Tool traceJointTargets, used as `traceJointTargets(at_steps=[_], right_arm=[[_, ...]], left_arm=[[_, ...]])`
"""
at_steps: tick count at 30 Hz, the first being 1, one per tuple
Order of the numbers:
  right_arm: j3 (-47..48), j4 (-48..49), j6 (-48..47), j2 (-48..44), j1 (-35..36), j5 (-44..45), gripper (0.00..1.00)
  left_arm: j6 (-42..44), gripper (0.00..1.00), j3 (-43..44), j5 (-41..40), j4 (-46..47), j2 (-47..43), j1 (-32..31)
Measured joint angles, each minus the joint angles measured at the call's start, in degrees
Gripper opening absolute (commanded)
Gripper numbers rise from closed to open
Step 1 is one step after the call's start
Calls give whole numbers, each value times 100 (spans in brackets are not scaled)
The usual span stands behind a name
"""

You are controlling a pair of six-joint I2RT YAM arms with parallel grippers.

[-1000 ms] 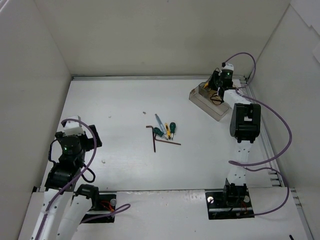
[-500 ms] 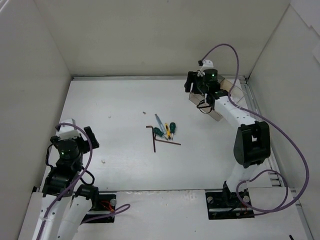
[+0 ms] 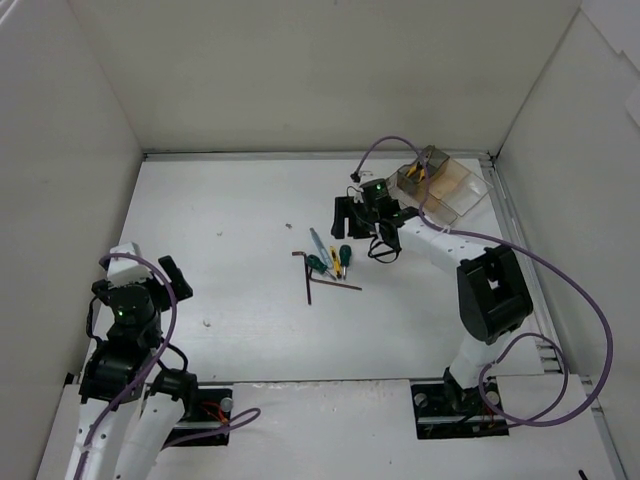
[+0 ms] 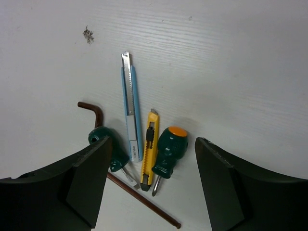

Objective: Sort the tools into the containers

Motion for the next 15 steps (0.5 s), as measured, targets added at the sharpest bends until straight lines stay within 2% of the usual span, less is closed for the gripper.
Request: traceJointTargets(at_steps=[4,9,15], right_arm=[[-142,-28,264,0,199,107,65],[-225,-186,575,33,391,645,65],[-149,-389,723,369,544,1027,62]], left_arm=[[-35,100,0,-2,-13,26,0],[-52,100,4,-4,-26,61,0],[-55,100,4,-4,-37,61,0]])
